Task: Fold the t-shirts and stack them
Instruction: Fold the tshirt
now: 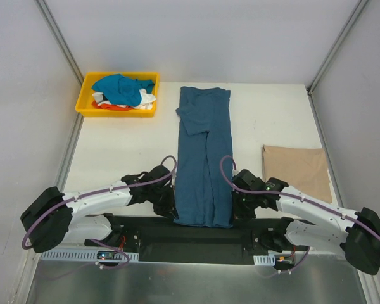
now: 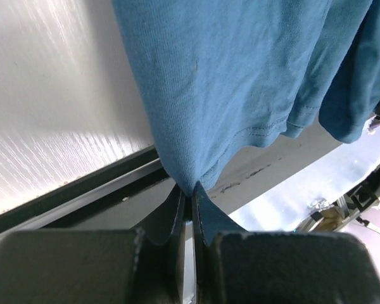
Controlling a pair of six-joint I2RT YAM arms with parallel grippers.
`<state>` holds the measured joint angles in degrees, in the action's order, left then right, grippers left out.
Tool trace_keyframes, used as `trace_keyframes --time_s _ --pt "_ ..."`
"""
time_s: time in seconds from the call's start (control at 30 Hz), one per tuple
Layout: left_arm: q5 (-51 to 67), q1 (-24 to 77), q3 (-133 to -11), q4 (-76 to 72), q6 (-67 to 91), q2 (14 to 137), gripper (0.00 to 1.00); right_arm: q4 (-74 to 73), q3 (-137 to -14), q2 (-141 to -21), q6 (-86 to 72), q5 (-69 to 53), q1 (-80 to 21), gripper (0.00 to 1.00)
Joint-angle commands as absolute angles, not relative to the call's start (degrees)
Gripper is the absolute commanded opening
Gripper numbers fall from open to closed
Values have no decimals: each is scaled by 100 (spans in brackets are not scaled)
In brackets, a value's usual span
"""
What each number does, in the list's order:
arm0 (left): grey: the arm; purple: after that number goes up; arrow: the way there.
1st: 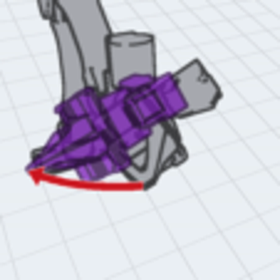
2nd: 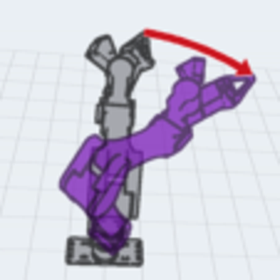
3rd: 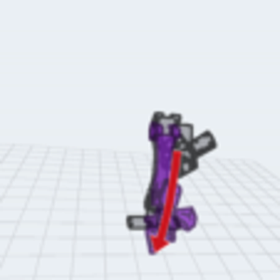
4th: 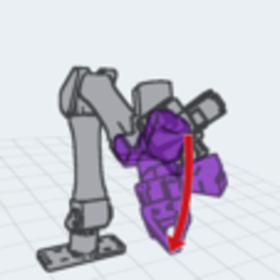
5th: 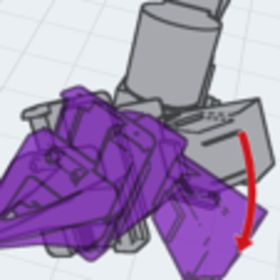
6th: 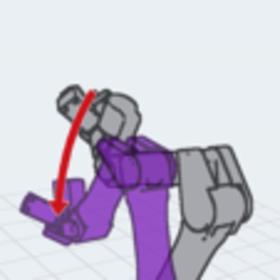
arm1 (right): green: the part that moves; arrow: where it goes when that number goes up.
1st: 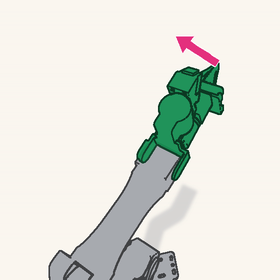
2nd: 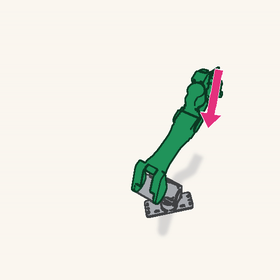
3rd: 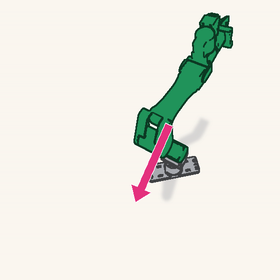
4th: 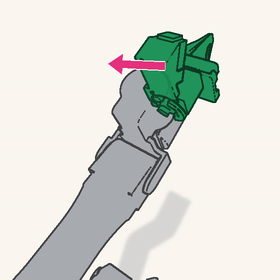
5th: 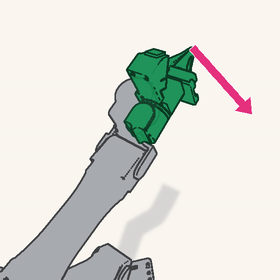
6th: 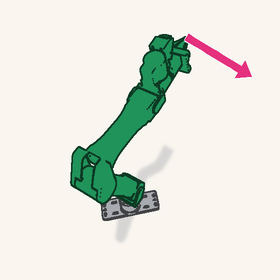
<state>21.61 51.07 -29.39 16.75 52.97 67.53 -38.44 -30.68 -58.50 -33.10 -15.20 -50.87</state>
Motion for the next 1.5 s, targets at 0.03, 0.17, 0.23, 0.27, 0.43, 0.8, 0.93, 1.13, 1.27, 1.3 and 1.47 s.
trace_keyframes --time_s 0.03,0.17,0.23,0.27,0.43,0.8,0.93,1.13,1.27,1.3,1.47 --pt "2338 5150 -2821 1968 5422 6487 0 -4446 -3217 -5678 -3454 -1495 -5255 1" --pt "2250 5159 -2873 1978 5432 6232 0 -4360 -3287 -5607 -3384 -1415 -5300 1" --pt "2241 5159 -2944 1978 5371 6223 0 -4019 -3305 -5686 -3340 -1520 -5317 1" --pt "2233 5150 -3005 1978 5344 6231 0 -3930 -3322 -5739 -3314 -1547 -5317 1" --pt "2215 5150 -3076 1978 5265 6372 0 -3726 -3542 -6265 -3085 -1512 -5379 25" --pt "2153 5159 -3050 1978 5256 6495 0 -4790 -4938 -6617 -2014 -501 -6045 58" --pt "2153 5150 -3050 1978 5238 6495 0 -4640 -5202 -7328 -1916 -484 -6503 60" --pt "2136 5159 -3006 1978 5247 6469 0 -4598 -5616 -8454 -2047 148 -7039 59" --pt "2101 5150 -2980 1978 5256 6442 0 -4623 -5801 -8745 -2170 448 -7163 52" --pt "2092 5159 -2979 1978 5256 6416 0 -4623 -5801 -8771 -2214 500 -7172 45" --pt "2030 5150 -2944 1978 5265 6346 0 -4816 -5836 -8772 -2364 931 -7216 9"
